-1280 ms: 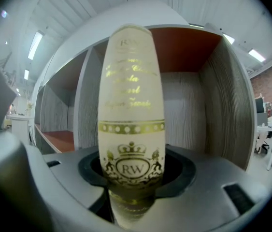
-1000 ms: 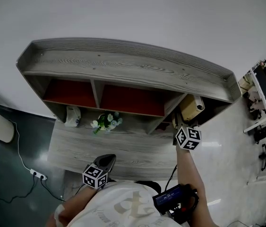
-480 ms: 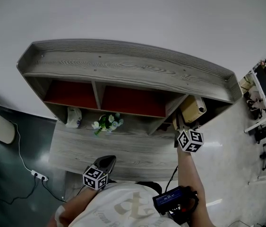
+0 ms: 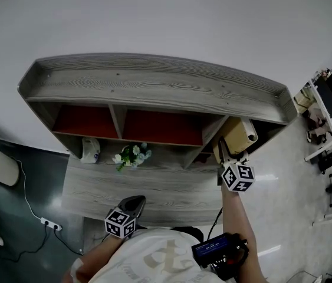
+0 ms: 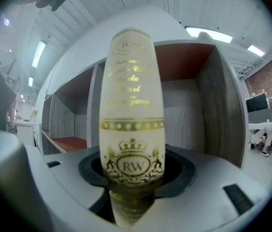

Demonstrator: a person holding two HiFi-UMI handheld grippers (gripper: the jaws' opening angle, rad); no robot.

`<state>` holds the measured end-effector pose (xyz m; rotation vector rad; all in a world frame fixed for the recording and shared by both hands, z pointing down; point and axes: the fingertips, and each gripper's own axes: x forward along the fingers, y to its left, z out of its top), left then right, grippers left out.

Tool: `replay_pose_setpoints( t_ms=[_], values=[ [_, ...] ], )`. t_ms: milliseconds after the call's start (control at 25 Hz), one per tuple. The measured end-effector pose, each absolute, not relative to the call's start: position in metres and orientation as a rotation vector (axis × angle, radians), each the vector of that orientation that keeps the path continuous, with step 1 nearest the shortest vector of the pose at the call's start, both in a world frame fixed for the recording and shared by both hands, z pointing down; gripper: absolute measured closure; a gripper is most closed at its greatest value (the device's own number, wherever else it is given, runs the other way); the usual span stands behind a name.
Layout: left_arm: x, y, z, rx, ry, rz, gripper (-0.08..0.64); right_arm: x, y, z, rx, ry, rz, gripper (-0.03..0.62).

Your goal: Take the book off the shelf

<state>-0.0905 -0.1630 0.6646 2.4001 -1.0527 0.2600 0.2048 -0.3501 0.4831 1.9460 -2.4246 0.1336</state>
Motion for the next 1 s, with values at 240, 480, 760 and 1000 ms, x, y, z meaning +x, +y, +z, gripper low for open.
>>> replay_pose_setpoints(
  t_ms=[240, 480, 760, 1000],
  values=[
    [-0.087, -0.163, 0.664, 2.406, -1.044, 0.259, 0.558, 0.212, -0.341, 0.483, 1.952, -2.428, 0.144, 0.373],
    [-0.08, -0.161, 0.663, 2.419, -1.023, 0.261, 0.558, 0.214, -0.329, 0.478, 1.934, -2.472, 0.122, 0.371],
    [-0.071, -0.158, 0.663, 2.438, -0.992, 0.271, 0.558, 0.225, -0.311, 0.479, 1.948, -2.502, 0.14, 0.371],
    [-0.063, -0.156, 0.663, 2.454, -0.957, 0.282, 0.558, 0.235, -0.294, 0.483, 1.968, -2.523, 0.173, 0.37]
  ],
)
